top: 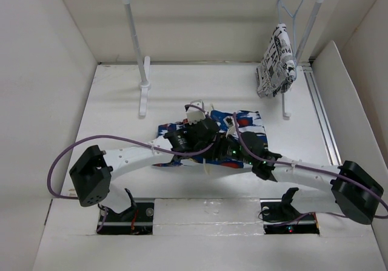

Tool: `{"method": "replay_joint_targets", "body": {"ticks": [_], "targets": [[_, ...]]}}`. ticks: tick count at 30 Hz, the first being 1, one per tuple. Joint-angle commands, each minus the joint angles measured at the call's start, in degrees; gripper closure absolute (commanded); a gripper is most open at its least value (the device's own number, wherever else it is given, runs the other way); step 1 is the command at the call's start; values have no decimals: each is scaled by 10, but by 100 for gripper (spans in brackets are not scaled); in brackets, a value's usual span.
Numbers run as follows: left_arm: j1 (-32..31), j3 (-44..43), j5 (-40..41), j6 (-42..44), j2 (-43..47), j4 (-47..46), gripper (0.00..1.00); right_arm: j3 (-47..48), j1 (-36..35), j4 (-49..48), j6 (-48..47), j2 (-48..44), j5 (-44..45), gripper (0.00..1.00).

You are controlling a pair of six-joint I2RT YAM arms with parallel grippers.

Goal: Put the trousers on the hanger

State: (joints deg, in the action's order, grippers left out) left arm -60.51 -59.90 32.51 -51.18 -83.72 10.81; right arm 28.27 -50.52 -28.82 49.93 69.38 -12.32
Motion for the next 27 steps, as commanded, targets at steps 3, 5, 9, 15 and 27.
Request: {"method": "replay_joint_targets", "body": {"ticks": [3,5,9,15,27], "targets": [[12,-22,-31,-9,80,-49,100,-9,-9,-70,64,-49,43,100],[18,-43,-35,12,89,-47,100,-6,-9,-68,69,-64,59,100],[37,-84,-59,32,116,-34,69,16,-9,-67,82,-91,68,100],[72,-124,-87,52,173,-33,39,43,9,-87,90,-89,46,100],[113,-255,-68,111,218,34,34,165,84,-149,120,-64,-27,100]]}}
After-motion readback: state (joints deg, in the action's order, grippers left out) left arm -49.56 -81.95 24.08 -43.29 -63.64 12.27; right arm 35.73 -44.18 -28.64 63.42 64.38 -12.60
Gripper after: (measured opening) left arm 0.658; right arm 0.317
